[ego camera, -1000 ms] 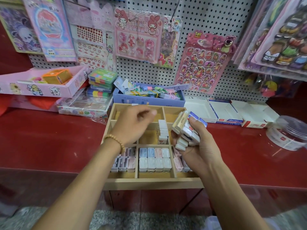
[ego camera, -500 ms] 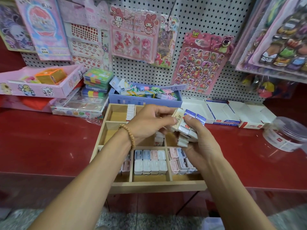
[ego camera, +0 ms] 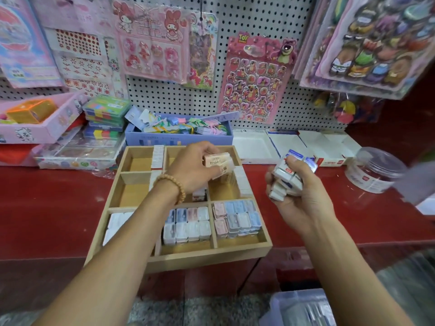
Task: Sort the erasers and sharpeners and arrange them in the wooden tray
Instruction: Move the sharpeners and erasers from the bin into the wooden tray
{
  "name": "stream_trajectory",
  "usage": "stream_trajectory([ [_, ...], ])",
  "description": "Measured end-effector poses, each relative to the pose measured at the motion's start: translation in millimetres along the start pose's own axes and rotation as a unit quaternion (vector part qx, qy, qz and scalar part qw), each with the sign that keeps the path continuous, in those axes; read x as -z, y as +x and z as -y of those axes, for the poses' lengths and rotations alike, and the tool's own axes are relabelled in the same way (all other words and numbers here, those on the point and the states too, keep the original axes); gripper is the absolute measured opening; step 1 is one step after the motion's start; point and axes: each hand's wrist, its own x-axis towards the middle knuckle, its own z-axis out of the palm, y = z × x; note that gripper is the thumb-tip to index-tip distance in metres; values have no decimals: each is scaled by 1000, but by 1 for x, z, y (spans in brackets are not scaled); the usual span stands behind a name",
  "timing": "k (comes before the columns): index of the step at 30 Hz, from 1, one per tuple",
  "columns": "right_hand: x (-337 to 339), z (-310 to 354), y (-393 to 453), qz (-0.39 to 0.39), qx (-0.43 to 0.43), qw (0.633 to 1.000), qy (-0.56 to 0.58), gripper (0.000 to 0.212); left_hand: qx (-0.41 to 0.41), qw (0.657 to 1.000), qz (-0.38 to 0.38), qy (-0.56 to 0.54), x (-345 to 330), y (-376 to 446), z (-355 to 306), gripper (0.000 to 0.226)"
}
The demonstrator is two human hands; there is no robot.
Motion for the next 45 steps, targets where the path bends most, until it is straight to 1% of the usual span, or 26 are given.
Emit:
stream_trajectory([
  [2, 7, 1, 0, -2, 2, 1000, -9, 20, -7, 998, 3, 66, -3, 3, 0, 31],
  [5, 16, 2, 1, -7, 0, 1000, -8, 27, -32, 986, 32, 163, -8, 3, -2, 29],
  [10, 25, 1, 8, 2, -12, 1000, -8, 31, -52, 974, 46, 217, -12, 10, -5, 31],
  [13, 27, 1, 14, 6, -20, 1000, -14, 39, -58, 955, 81, 278, -19, 19, -13, 38],
  [15, 30, 0, 19, 10, -23, 1000, -10, 41, -53, 934, 102, 338, -26, 27, -19, 38],
  [17, 32, -2, 22, 12, -29, 1000, -1, 39, -58, 918, 100, 379, -34, 35, -20, 36],
  [19, 35, -4, 23, 11, -38, 999, 5, 41, -56, 918, 89, 383, -41, 40, -15, 38],
  [22, 40, -6, 25, 11, -43, 999, 6, 44, -55, 928, 74, 362, -52, 43, -6, 42],
  [27, 44, -6, 26, 8, -46, 999, 9, 47, -72, 928, 41, 362, -60, 44, -2, 32],
  [30, 45, -7, 27, 10, -46, 999, 12, 44, -75, 928, 15, 365, -62, 40, -3, 28],
  [33, 43, -9, 25, 8, -46, 999, 9, 46, -85, 923, -3, 375, -65, 36, -2, 27],
  [35, 41, -11, 23, 17, -48, 999, 6, 46, -88, 921, 6, 379, -63, 37, -3, 26],
  [39, 36, -11, 16, 41, -48, 998, -8, 52, -84, 910, 77, 399, -49, 38, -15, 26],
  [40, 34, -10, 15, 43, -48, 998, -8, 52, -85, 910, 70, 399, -43, 35, -20, 26],
  [41, 32, -10, 13, 45, -49, 998, -9, 50, -92, 917, 43, 386, -36, 31, -25, 26],
  [42, 30, -10, 12, 47, -48, 998, -11, 49, -100, 934, 12, 342, -31, 25, -30, 24],
  [43, 27, -10, 10, 52, -47, 997, -17, 49, -98, 960, -2, 261, -26, 17, -35, 22],
  [44, 24, -10, 8, 57, -44, 997, -27, 47, -90, 986, 10, 141, -23, 8, -39, 19],
  [45, 21, -11, 6, 62, -42, 996, -39, 43, -74, 996, 47, 9, -20, -3, -43, 18],
])
